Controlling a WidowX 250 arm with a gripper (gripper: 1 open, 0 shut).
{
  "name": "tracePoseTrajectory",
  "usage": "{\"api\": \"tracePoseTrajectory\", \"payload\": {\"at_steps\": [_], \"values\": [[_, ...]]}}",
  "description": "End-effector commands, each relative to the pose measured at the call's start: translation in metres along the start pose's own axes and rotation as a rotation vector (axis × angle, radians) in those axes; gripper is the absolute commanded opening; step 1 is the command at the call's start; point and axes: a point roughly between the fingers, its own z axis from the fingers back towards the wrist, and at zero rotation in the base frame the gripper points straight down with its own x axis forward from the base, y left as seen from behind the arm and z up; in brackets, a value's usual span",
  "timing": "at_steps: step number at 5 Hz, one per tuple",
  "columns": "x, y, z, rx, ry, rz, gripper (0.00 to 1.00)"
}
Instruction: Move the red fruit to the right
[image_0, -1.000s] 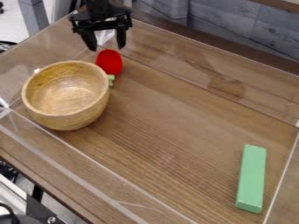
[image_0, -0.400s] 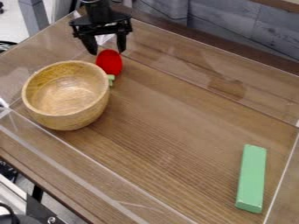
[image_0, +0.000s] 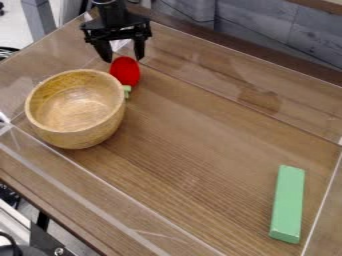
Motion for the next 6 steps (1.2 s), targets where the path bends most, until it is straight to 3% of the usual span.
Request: {"api": "tracePoseTrajectory", "payload": {"at_steps": [1,2,3,5,6], "values": [[0.007,0.0,0.012,0.013,-0.06,0.003,1.0],[0.005,-0.001,0.003,0.031,-0.053,0.004,1.0],[0.003,-0.001,-0.005,0.044,-0.048,0.005,0.0],[0.003,-0.024,0.037,-0.039,-0.042,-0.031,0.0],[0.001,-0.045,0.056,-0.093,-0.037,-0.098,0.0]]}}
